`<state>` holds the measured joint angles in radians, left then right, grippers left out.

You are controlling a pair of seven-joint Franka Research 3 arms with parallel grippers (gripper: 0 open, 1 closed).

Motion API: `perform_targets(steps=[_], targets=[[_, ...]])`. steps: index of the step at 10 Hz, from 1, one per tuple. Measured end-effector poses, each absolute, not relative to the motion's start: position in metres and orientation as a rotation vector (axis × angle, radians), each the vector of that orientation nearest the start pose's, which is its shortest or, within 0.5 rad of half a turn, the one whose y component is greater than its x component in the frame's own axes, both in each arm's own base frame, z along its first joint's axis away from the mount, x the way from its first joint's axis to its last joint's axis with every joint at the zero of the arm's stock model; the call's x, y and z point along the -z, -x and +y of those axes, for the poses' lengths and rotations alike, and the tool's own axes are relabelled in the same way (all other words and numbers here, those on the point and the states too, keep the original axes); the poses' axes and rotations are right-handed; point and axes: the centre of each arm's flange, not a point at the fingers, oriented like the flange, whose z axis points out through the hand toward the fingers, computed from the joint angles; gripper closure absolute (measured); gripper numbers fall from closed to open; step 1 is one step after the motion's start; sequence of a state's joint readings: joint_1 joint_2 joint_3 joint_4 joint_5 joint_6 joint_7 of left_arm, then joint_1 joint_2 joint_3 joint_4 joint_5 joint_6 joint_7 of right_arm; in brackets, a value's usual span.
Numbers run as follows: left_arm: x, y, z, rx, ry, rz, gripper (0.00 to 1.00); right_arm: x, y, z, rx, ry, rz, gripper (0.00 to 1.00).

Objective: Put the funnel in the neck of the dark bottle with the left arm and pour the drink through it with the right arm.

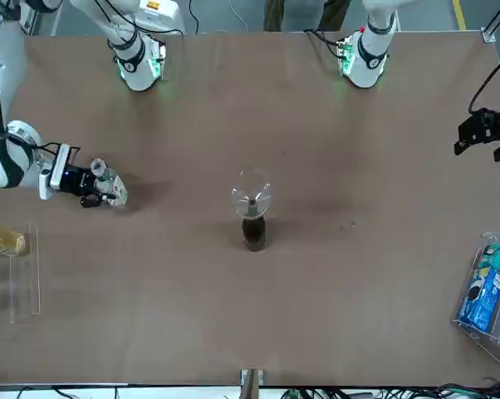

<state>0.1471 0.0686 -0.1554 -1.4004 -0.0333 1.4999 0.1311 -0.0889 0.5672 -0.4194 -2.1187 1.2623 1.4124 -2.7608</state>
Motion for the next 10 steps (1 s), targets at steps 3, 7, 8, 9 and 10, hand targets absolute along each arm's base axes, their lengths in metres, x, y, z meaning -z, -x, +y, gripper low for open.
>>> perform_targets(steps=[3,7,8,9,10], targets=[[-0.663,-0.556,0.007,0.122,3.169,0.162,0.03,-0.132,-0.457,-0.147,1.141,1.452,-1.24,0.5],[-0.649,-0.548,-0.007,0.137,3.174,0.102,0.03,-0.13,-0.457,-0.152,1.152,1.451,-1.256,0.49],[-0.648,-0.548,-0.011,0.135,3.176,0.096,0.03,-0.129,-0.458,-0.152,1.152,1.45,-1.257,0.49],[-0.648,-0.548,-0.016,0.134,3.177,0.081,0.03,-0.126,-0.456,-0.152,1.152,1.448,-1.259,0.49],[-0.648,-0.548,-0.019,0.135,3.179,0.062,0.03,-0.118,-0.453,-0.151,1.143,1.45,-1.253,0.49]])
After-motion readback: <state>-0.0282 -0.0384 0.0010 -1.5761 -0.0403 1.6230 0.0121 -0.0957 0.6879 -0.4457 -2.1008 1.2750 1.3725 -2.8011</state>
